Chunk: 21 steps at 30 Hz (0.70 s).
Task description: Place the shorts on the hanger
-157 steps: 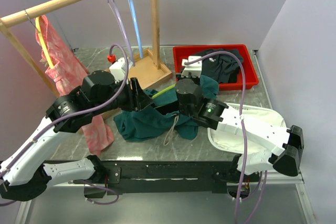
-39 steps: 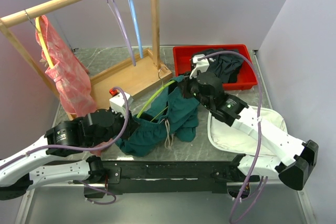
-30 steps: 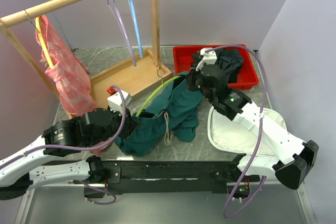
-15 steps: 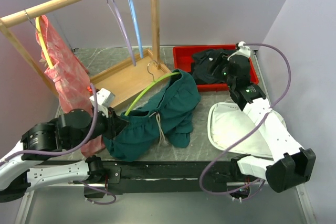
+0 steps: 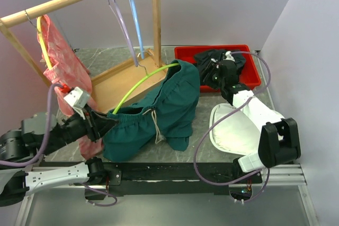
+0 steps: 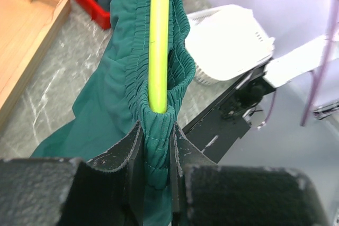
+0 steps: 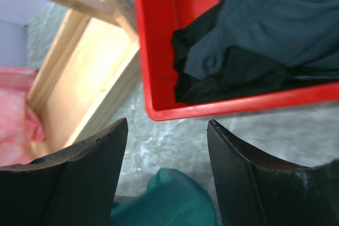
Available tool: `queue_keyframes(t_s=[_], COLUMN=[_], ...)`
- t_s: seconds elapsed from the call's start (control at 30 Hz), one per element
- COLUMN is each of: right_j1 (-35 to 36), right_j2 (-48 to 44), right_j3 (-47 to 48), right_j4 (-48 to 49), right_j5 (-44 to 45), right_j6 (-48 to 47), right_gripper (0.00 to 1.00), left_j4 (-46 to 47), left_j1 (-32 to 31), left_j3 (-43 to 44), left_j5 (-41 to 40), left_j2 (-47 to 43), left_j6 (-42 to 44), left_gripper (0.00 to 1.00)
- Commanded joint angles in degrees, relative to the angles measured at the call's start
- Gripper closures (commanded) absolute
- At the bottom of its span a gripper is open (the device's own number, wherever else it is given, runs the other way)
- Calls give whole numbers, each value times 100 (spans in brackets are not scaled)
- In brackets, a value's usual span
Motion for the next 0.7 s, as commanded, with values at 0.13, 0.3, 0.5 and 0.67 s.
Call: queue_keyframes(t_s=[0.13, 0.3, 0.5, 0.67], right_j1=[283, 1144, 1759, 2199], right_j2=[460, 153, -453, -849], right_j3=[-433, -926, -1462, -1305], right_j4=[1514, 2297, 2956, 2808], right_j5=[-1205, -1398, -1529, -1505], right_j6=[383, 445, 664, 796], right_gripper=[35, 37, 38, 39], left_j4=[831, 734, 865, 865], left_j1=[-17, -26, 132, 404], left_j3=[599, 582, 433, 468], left_j5=[115, 18, 106, 202], left_j2=[-220, -387, -844, -1029], left_j6=[158, 17, -45, -10], left_gripper=[99, 99, 99, 99])
